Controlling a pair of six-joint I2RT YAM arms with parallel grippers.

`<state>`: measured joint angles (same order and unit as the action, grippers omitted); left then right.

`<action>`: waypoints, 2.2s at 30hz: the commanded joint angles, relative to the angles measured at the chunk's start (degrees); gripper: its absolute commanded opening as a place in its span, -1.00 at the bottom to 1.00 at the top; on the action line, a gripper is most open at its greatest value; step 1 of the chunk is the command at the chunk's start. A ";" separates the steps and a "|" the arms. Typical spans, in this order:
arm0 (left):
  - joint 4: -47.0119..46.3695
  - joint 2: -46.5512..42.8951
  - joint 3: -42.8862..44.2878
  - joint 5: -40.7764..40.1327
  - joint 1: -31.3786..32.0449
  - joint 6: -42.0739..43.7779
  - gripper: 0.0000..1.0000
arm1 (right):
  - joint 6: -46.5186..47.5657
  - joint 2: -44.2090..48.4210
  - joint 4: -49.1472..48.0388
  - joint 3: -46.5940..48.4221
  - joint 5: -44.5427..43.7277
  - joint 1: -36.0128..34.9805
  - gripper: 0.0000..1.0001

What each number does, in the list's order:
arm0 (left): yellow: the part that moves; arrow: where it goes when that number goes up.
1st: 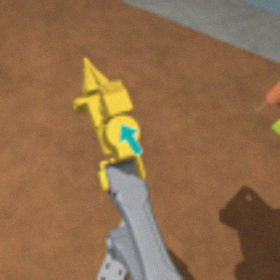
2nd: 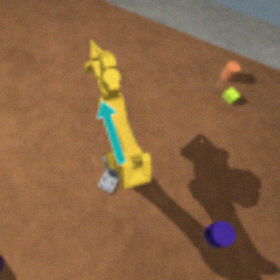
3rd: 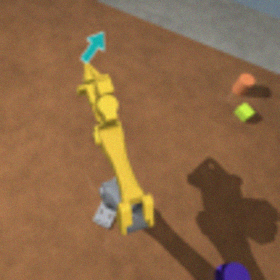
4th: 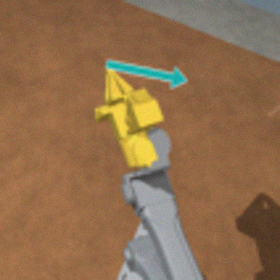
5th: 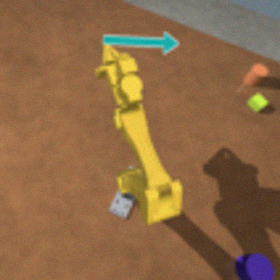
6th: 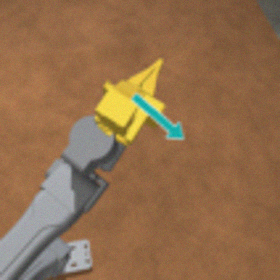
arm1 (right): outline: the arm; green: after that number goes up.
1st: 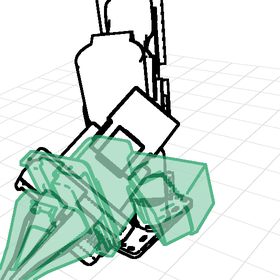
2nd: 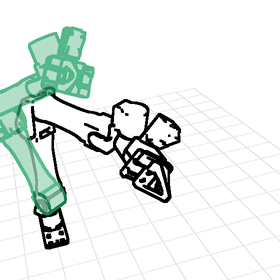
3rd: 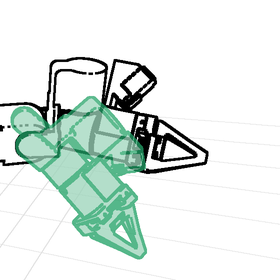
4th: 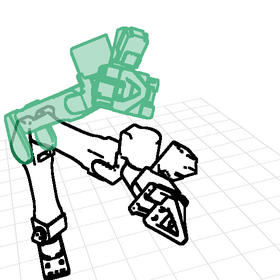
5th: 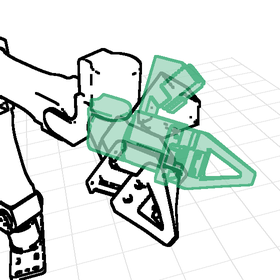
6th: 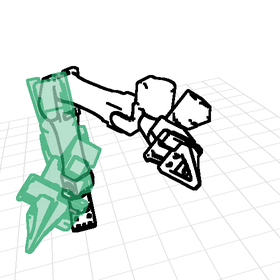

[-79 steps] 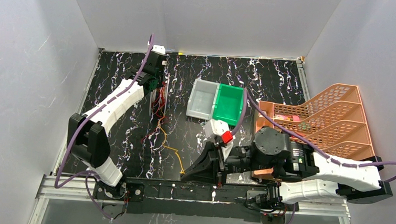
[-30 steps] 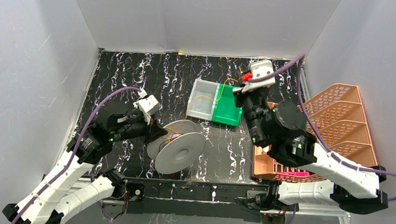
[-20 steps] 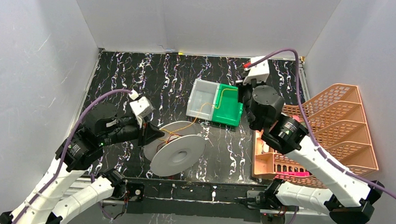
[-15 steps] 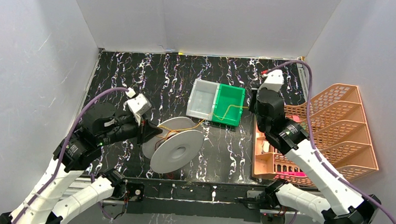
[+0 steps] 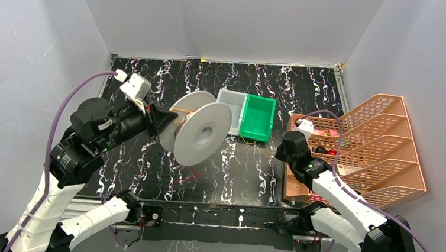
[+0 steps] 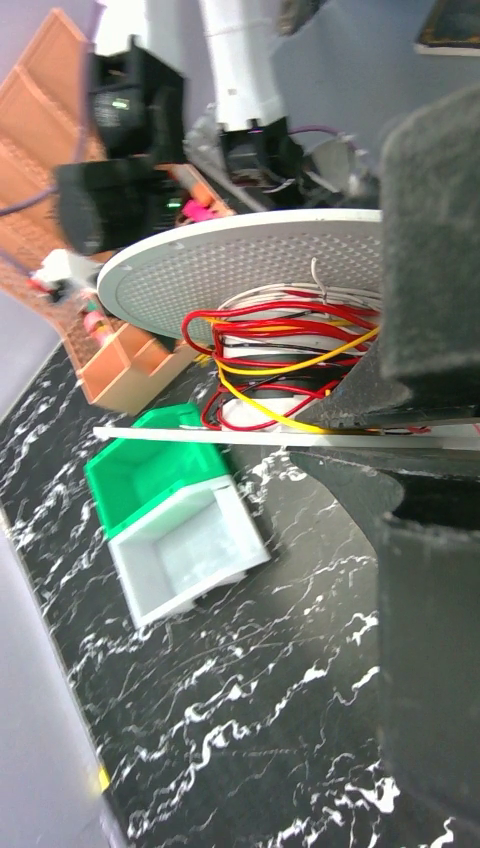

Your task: Wrap the cables

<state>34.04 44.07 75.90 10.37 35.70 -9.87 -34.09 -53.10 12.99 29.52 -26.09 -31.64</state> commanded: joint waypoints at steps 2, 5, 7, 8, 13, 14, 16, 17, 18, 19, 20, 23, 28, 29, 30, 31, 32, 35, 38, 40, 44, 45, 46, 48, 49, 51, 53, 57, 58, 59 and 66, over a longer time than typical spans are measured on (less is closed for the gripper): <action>-7.39 4.08 5.43 -11.95 0.07 -5.36 -1.00 | -8.21 2.13 -10.57 -5.72 5.88 0.17 -1.00; -9.39 6.43 6.75 -16.70 0.07 -6.74 -1.00 | -10.58 4.99 -15.85 -10.88 8.95 0.12 -1.00; -10.80 7.95 7.30 -19.95 0.05 -7.68 -1.00 | -11.77 6.67 -17.63 -13.10 10.41 0.04 -1.00; -11.37 8.75 7.63 -21.39 0.08 -8.13 -1.00 | -12.12 7.14 -17.76 -13.57 10.79 0.00 -1.00; -13.74 12.76 8.96 -31.33 0.09 -10.16 -1.00 | -14.22 11.10 -18.17 -16.50 12.31 -1.05 -1.00; -14.15 13.46 9.18 -33.10 0.06 -10.47 -1.00 | -14.34 11.73 -18.33 -17.18 12.59 -1.53 -1.00; -15.60 14.78 9.31 -35.84 0.02 -10.38 -1.00 | -16.04 12.74 -18.48 -18.29 12.37 -3.15 -1.00; -16.25 15.39 9.27 -36.96 0.04 -10.13 -1.00 | -16.69 13.12 -18.52 -18.78 11.93 -4.16 -1.00; -17.15 15.94 9.33 -37.89 -0.01 -9.70 -1.00 | -17.19 13.38 -18.46 -19.10 10.94 -6.06 -1.00; -17.77 16.56 9.47 -38.71 -0.02 -9.54 -1.00 | -17.62 13.45 -18.45 -19.28 9.66 -7.82 -1.00; -18.48 17.05 9.52 -39.30 -0.02 -9.29 -1.00 | -17.97 13.20 -18.51 -19.27 8.23 -9.92 -1.00; -20.22 18.78 9.80 -40.55 -0.02 -8.85 -1.00 | -19.05 11.43 -19.52 -18.57 3.36 -17.17 -1.00; -22.00 21.74 10.04 -41.97 -0.02 -7.45 -1.00 | -18.63 7.04 -21.69 -15.08 -6.66 -30.32 -1.00; -22.22 22.35 10.01 -41.95 -0.02 -6.93 -1.00 | -18.01 6.12 -22.11 -13.89 -8.27 -32.44 -1.00; -22.46 22.99 9.78 -41.88 -0.02 -6.29 -1.00 | -17.39 4.87 -22.23 -12.68 -10.09 -34.58 -1.00; -23.04 23.51 9.34 -42.06 -0.02 -5.14 -1.00 | -16.66 4.22 -22.23 -11.36 -11.83 -36.62 -1.00; -23.32 24.32 9.01 -42.53 -0.02 -3.91 -1.00 | -15.80 3.30 -22.13 -9.29 -13.40 -38.69 -1.00; -22.68 26.77 8.26 -43.32 -0.06 -1.22 -1.00 | -12.28 0.32 -21.02 -2.11 -18.96 -45.04 -1.00; -22.35 28.56 6.69 -43.83 -0.16 -0.24 -1.00 | -7.70 -2.75 -20.15 4.24 -24.21 -52.23 -1.00; -22.31 29.41 5.65 -44.06 -0.11 0.32 -1.00 | -4.35 -4.53 -20.11 8.17 -27.75 -56.38 -1.00; -21.64 30.30 3.73 -43.46 -0.14 1.14 -1.00 | 2.77 -7.86 -20.29 15.55 -33.17 -62.49 -1.00; -21.44 30.35 3.16 -43.17 -0.12 1.24 -1.00 | 4.32 -8.35 -20.29 17.24 -33.73 -63.45 -1.00; -21.09 30.37 2.59 -42.74 -0.12 1.30 -1.00 | 5.88 -8.78 -20.78 18.79 -34.25 -64.28 -1.00; -20.42 30.26 1.24 -42.44 -0.14 1.32 -1.00 | 9.59 -9.14 -22.42 21.23 -34.92 -65.69 -1.00; -20.22 30.09 0.41 -42.25 -0.11 1.41 -1.00 | 11.50 -9.25 -23.43 22.21 -35.06 -66.14 -1.00; -19.80 29.68 -1.10 -41.94 -0.18 1.69 -1.00 | 15.11 -9.77 -24.53 24.72 -35.15 -66.88 -1.00; -19.52 29.21 -2.85 -41.30 -0.13 1.92 -1.00 | 18.81 -10.85 -25.25 27.97 -34.69 -67.28 -1.00; -19.09 27.65 -7.06 -38.99 -0.11 2.45 -1.00 | 27.68 -12.70 -27.71 32.95 -34.61 -67.44 -1.00; -19.12 26.93 -8.33 -38.36 -0.11 2.44 -1.00 | 29.90 -13.02 -28.51 34.05 -34.72 -67.47 -1.00; -19.18 26.03 -9.55 -37.69 -0.06 2.71 -1.00 | 33.38 -13.35 -29.58 34.90 -35.00 -67.42 -1.00; -17.72 20.13 -14.64 -29.66 0.60 5.67 -1.00 | 40.78 -12.79 -28.02 39.97 -31.06 -62.12 -1.00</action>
<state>18.72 70.57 61.69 -23.51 35.83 -6.50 1.17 -67.16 -13.32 63.66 -59.57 -97.76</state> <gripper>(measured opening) 0.042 0.017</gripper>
